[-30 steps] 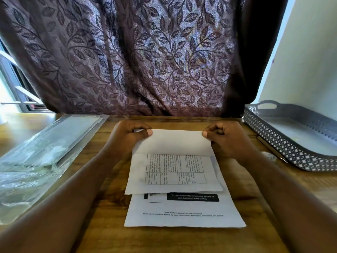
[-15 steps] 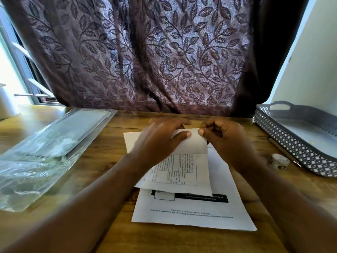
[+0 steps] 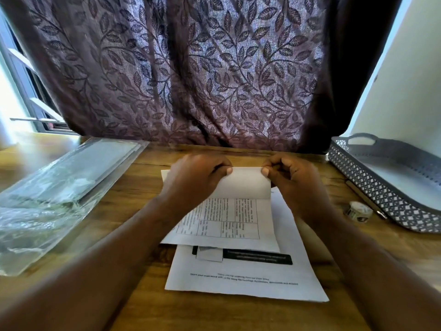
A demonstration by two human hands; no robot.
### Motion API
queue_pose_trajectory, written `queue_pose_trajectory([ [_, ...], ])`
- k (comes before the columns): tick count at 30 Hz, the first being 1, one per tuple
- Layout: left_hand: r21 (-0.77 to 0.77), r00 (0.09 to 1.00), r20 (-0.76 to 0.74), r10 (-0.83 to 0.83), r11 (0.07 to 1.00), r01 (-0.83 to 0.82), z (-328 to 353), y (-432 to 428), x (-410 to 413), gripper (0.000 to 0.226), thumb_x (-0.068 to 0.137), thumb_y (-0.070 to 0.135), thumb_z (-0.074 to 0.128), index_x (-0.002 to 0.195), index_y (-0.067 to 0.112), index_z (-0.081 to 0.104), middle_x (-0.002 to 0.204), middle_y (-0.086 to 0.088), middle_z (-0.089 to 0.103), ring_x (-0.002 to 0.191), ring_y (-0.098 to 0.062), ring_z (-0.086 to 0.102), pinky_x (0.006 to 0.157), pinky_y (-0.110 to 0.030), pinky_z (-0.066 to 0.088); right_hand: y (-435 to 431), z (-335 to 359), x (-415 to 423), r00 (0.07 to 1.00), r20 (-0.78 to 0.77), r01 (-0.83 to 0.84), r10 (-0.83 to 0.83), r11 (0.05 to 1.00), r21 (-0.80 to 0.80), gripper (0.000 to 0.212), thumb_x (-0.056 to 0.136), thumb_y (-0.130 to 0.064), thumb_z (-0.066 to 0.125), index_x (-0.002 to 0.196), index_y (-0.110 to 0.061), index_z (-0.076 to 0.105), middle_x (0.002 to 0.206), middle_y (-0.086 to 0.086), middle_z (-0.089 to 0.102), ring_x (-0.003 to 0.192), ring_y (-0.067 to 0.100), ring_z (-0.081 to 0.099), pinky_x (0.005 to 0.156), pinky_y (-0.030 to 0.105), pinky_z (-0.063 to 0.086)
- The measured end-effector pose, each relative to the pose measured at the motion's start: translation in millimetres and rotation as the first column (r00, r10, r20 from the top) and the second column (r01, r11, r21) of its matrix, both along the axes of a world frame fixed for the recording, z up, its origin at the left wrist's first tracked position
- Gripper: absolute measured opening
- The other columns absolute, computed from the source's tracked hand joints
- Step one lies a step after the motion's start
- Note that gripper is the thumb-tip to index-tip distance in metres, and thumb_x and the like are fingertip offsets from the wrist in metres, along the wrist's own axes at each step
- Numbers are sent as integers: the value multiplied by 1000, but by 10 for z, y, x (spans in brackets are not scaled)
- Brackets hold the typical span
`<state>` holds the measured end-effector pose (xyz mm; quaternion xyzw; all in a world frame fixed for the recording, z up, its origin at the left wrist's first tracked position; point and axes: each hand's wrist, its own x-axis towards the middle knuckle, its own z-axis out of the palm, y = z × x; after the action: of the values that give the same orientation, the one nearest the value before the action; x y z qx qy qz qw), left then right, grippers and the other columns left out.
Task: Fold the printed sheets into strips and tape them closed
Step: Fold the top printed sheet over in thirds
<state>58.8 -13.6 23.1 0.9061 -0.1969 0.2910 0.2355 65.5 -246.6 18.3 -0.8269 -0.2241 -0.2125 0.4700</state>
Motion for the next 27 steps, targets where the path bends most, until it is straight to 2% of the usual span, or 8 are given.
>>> queue_pose_trajectory([
  [4, -29, 999, -7, 42, 999, -42, -21, 111, 59, 33, 89, 48, 48, 94, 29, 74, 87, 11, 74, 76, -14, 66, 68, -39, 57, -81, -11, 51, 999, -14, 40, -40, 999, 35, 6, 95, -9, 67, 90, -13, 70, 84, 1, 73, 75, 13, 70, 64, 26, 58],
  [6, -48, 998, -21, 53, 997, -54, -35, 134, 73, 30, 88, 48, 50, 92, 29, 73, 85, 12, 73, 75, -14, 65, 67, -39, 57, -124, -33, 85, 998, -24, 64, -63, 997, 41, 7, 95, -11, 67, 90, -14, 70, 84, -1, 74, 75, 10, 70, 64, 22, 58],
  [12, -90, 992, 6, 127, 988, -126, -118, 210, 94, 9, 93, 32, 66, 90, 28, 74, 83, 10, 73, 70, -15, 64, 63, -38, 57, -276, -85, 189, 990, -25, 138, -137, 989, 46, 9, 95, -14, 69, 89, -21, 69, 84, -4, 73, 76, 10, 69, 64, 32, 60],
  [16, -100, 984, 15, 179, 979, -177, -130, 282, 110, 9, 93, 29, 68, 93, 26, 76, 85, 5, 75, 70, -19, 64, 61, -36, 55, -365, -113, 249, 983, -40, 179, -178, 983, 45, 7, 94, -17, 69, 89, -21, 68, 88, -4, 73, 83, 13, 70, 73, 45, 62],
  [20, -179, 978, -42, 205, 961, -209, -150, 316, 132, 10, 93, 31, 67, 93, 26, 76, 80, 10, 72, 69, -11, 63, 61, -32, 52, -415, -138, 286, 977, -52, 210, -207, 976, 49, 10, 94, -19, 69, 88, -27, 68, 90, -9, 73, 85, 8, 69, 77, 45, 62],
  [23, -270, 974, -110, 196, 938, -219, -156, 339, 157, 10, 93, 30, 67, 92, 24, 76, 80, 13, 72, 71, -6, 65, 67, -37, 57, -423, -162, 303, 976, -83, 207, -201, 975, 79, 13, 94, -19, 69, 86, -30, 67, 91, -10, 74, 86, 8, 71, 78, 44, 63],
  [27, -391, 974, -172, 147, 897, -204, -170, 353, 180, 9, 92, 28, 70, 87, 23, 75, 80, 10, 73, 74, -13, 69, 73, -46, 60, -391, -174, 314, 973, -174, 180, -149, 968, 176, 7, 94, -22, 69, 88, -22, 67, 89, -1, 78, 85, 15, 74, 80, 51, 62],
])
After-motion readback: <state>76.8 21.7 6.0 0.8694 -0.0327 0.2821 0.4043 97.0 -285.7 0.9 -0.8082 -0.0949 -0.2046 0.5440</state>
